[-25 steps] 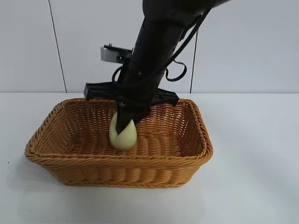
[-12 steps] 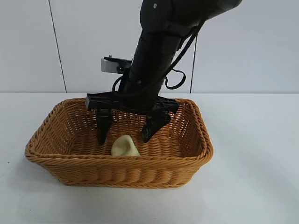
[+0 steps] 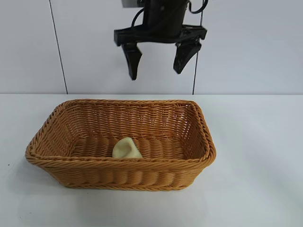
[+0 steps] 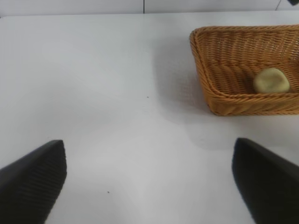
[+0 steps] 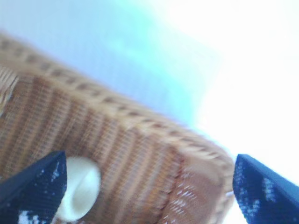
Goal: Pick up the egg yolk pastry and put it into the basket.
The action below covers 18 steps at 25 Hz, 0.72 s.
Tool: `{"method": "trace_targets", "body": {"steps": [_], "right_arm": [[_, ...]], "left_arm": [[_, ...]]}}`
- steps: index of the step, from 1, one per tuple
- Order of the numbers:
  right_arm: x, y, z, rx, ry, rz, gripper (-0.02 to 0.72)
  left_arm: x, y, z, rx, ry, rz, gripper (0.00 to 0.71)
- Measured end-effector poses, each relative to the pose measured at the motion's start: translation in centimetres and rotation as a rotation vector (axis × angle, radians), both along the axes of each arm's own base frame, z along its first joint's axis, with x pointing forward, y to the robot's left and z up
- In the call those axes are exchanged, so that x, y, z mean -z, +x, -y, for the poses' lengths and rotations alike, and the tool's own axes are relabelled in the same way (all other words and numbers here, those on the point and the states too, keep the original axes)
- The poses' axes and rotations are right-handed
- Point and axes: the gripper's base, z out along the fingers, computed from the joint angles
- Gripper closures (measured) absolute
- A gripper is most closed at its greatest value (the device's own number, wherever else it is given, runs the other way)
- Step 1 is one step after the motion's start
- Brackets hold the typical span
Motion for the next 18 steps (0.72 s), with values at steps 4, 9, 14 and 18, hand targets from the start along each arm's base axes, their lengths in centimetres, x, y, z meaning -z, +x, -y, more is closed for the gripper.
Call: {"method": "trace_targets", "body": {"steps": [4, 9, 14, 18], "right_arm": [[0.0, 2.2, 5.4, 0.102, -0.016, -0.011, 0.008], [0.0, 4.2, 13.2, 0.248, -0.023, -0.010, 0.008], [0.1, 4.8, 18.9, 0.367, -0.011, -0.015, 0.008], [0.1, 4.8, 19.5, 0.374, -0.001, -0.020, 0.008]], "left_arm": [[0.0, 0.0, 0.0, 0.000, 0.000, 0.000, 0.018], [0.0, 0.0, 0.0, 0.000, 0.000, 0.000, 0.018], [0.0, 0.0, 0.0, 0.000, 0.000, 0.000, 0.018], [0.0, 0.0, 0.0, 0.000, 0.000, 0.000, 0.018]]}}
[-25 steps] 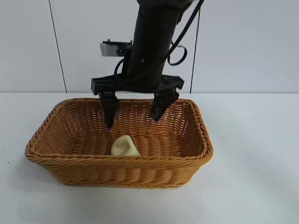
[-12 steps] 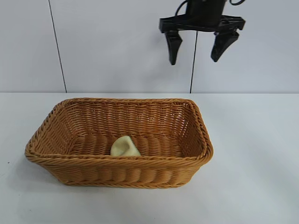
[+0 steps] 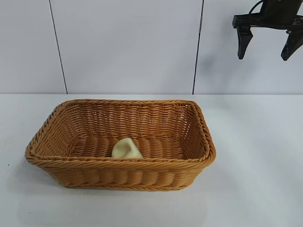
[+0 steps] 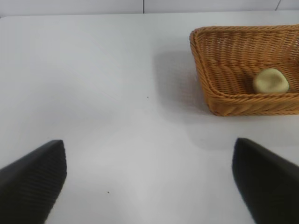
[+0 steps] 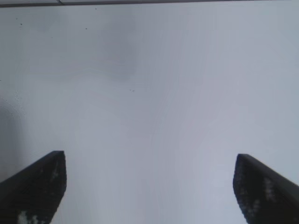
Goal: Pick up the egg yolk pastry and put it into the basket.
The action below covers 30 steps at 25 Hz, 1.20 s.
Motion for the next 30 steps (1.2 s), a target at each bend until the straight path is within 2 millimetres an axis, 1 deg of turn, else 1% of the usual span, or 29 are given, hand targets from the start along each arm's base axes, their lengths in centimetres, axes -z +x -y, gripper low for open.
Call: {"method": "trace_targets", "body": {"steps": [2, 4, 6, 7, 8, 10, 11, 14, 15, 18, 20, 21, 24, 30], "right_arm": [[0.2, -0.3, 0.0, -0.009, 0.003, -0.013, 0.008], [0.5, -1.1, 0.0, -0.019, 0.002, -0.040, 0.008], [0.6, -2.6, 0.0, -0.032, 0.000, -0.081, 0.008], [0.3, -3.6, 0.0, -0.037, 0.004, -0.092, 0.008], [0.5, -4.7, -0.1, -0.041, 0.015, -0.121, 0.008], [-0.2, -7.3, -0.1, -0.059, 0.024, -0.147, 0.008], [-0.1, -8.8, -0.1, -0.064, 0.025, -0.173, 0.008], [-0.9, -13.6, 0.1, -0.080, 0.023, -0.209, 0.008], [-0.6, -15.2, 0.2, -0.083, 0.022, -0.232, 0.008], [-0.8, -20.2, 0.4, -0.090, 0.019, -0.255, 0.008], [-0.5, -23.3, 0.6, -0.093, 0.019, -0.270, 0.008], [-0.6, -24.7, 0.6, -0.094, 0.018, -0.253, 0.008], [0.2, -28.7, 0.8, -0.100, 0.016, -0.203, 0.008], [1.6, -35.0, 1.1, -0.133, 0.004, -0.024, 0.008]], "left_arm": [[0.0, 0.0, 0.0, 0.000, 0.000, 0.000, 0.018], [0.0, 0.0, 0.0, 0.000, -0.001, 0.000, 0.018], [0.0, 0.0, 0.0, 0.000, -0.001, 0.000, 0.018], [0.0, 0.0, 0.0, 0.000, -0.001, 0.000, 0.018], [0.0, 0.0, 0.0, 0.000, -0.001, 0.000, 0.018], [0.0, 0.0, 0.0, 0.000, -0.001, 0.000, 0.018], [0.0, 0.0, 0.0, 0.000, -0.001, 0.000, 0.018], [0.0, 0.0, 0.0, 0.000, -0.001, 0.000, 0.018], [0.0, 0.0, 0.0, 0.000, -0.001, 0.000, 0.018], [0.0, 0.0, 0.0, 0.000, -0.001, 0.000, 0.018], [0.0, 0.0, 0.0, 0.000, -0.001, 0.000, 0.018], [0.0, 0.0, 0.0, 0.000, -0.001, 0.000, 0.018], [0.0, 0.0, 0.0, 0.000, -0.001, 0.000, 0.018], [0.0, 0.0, 0.0, 0.000, -0.001, 0.000, 0.018]]}}
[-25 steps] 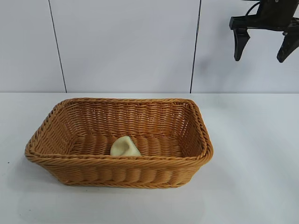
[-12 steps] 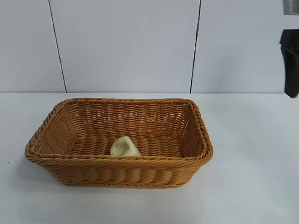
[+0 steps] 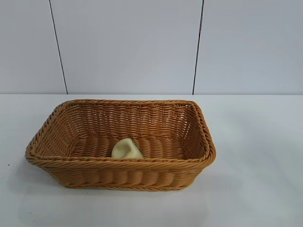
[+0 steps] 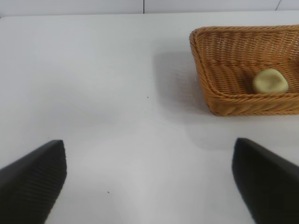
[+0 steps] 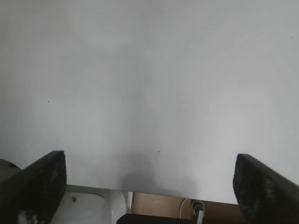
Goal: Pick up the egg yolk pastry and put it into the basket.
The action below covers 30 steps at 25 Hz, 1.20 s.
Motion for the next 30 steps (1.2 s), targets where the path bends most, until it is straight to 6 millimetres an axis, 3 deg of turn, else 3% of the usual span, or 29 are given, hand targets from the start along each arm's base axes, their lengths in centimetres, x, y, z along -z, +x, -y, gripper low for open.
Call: {"method": "trace_targets", "body": {"steps": [3, 9, 16, 22, 30], "right_arm": [[0.0, -2.5, 0.1, -0.016, -0.002, 0.107, 0.008], [-2.4, -6.4, 0.3, -0.018, 0.009, 0.410, 0.008], [-3.4, -10.6, 0.4, -0.013, 0.022, 0.682, 0.008], [-3.5, -12.8, 0.5, -0.007, 0.030, 0.814, 0.008], [-3.4, -13.0, 0.5, -0.007, 0.031, 0.828, 0.008]], "left_arm": [[0.0, 0.0, 0.0, 0.000, 0.000, 0.000, 0.018], [0.0, 0.0, 0.0, 0.000, 0.000, 0.000, 0.018], [0.0, 0.0, 0.0, 0.000, 0.000, 0.000, 0.018], [0.0, 0.0, 0.0, 0.000, 0.000, 0.000, 0.018], [0.0, 0.0, 0.0, 0.000, 0.000, 0.000, 0.018]]}}
